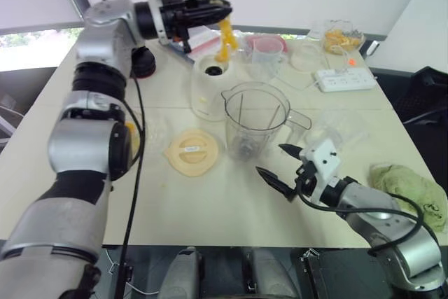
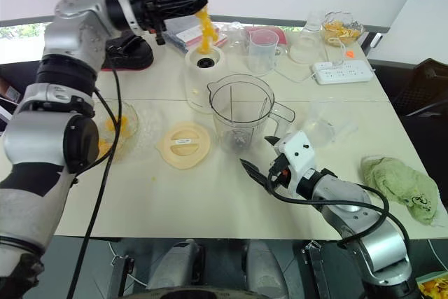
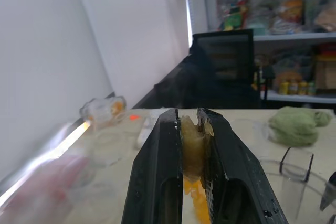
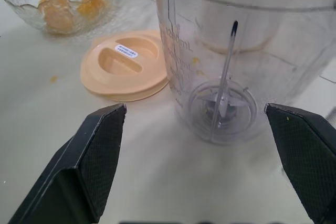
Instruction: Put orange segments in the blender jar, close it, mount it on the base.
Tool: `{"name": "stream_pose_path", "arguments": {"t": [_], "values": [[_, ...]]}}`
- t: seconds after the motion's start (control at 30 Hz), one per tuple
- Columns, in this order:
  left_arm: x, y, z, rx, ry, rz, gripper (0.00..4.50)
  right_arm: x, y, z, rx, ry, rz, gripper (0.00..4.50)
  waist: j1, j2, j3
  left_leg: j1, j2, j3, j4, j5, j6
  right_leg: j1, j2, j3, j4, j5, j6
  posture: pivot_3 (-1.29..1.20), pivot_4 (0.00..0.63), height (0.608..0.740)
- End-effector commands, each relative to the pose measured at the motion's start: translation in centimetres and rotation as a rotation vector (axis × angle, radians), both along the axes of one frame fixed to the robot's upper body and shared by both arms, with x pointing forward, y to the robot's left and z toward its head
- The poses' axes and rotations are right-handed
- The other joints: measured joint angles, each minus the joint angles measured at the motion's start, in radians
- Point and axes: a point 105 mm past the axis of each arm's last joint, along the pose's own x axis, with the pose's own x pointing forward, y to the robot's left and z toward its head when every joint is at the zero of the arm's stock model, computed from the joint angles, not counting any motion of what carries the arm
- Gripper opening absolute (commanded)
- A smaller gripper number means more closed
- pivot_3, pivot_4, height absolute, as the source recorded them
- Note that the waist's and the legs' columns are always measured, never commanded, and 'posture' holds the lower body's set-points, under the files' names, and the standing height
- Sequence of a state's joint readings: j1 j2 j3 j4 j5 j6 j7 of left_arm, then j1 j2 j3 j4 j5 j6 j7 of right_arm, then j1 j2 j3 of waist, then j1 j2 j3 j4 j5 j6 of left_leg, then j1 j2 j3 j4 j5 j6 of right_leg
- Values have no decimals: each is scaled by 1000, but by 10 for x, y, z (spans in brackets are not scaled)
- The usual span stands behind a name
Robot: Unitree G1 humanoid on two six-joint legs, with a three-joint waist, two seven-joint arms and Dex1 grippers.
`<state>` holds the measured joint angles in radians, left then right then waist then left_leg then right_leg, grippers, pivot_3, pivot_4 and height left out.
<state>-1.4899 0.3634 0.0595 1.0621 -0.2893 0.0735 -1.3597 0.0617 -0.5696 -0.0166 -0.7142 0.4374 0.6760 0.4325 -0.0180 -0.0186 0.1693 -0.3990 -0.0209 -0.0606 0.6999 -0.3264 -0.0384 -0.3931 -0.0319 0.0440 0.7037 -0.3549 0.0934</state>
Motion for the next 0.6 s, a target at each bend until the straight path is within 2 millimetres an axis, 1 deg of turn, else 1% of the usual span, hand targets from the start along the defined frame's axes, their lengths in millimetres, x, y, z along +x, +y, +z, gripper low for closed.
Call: {"name": "stream_pose_path", "arguments": {"t": [0.03, 0.13, 0.2, 0.27, 0.37, 0.53, 0.6], "values": [[-11, -16, 17, 11, -76, -67, 501, -5, 1, 16, 10, -79, -16, 4405, 0, 0, 0, 0, 0, 0, 0, 0, 0, 0, 0, 0, 0, 0, 0, 0, 150, 740], [-14, -33, 3, 55, -61, -127, 501, -9, -2, 15, 13, -79, -47, 4405, -1, 0, 0, 0, 0, 0, 0, 0, 0, 0, 0, 0, 0, 0, 0, 0, 150, 740], [-14, -40, -9, 85, -40, -144, 501, -11, -3, 13, 14, -73, -64, 4405, 1, 0, 0, 0, 0, 0, 0, 0, 0, 0, 1, 0, 0, 0, 0, 0, 150, 740], [-14, -44, -18, 116, -33, -152, 501, -14, -4, 12, 12, -69, -74, 4405, 1, 0, 0, 0, 0, 0, 0, 0, 0, 0, 1, 0, 0, 0, 0, 0, 150, 740], [-11, -52, -41, 188, 7, -155, 501, -18, -6, 10, 11, -61, -90, 4405, 0, 0, 0, 0, 0, 0, 0, 0, 0, 0, 1, 0, 0, 0, 0, 0, 150, 740], [-10, -56, -69, 265, 22, -151, 501, -22, -9, 9, 1, -53, -105, 4405, 1, 0, 0, 0, 0, 0, 0, 0, 0, -1, 1, 1, 1, 0, 0, 0, 150, 740], [-10, -58, -78, 280, 33, -159, 1074, -24, -11, 9, -2, -52, -109, 4405, 2, 0, 0, 0, 0, 0, 0, 0, 0, 0, 1, 1, 1, 0, 0, 0, 150, 740]]}}
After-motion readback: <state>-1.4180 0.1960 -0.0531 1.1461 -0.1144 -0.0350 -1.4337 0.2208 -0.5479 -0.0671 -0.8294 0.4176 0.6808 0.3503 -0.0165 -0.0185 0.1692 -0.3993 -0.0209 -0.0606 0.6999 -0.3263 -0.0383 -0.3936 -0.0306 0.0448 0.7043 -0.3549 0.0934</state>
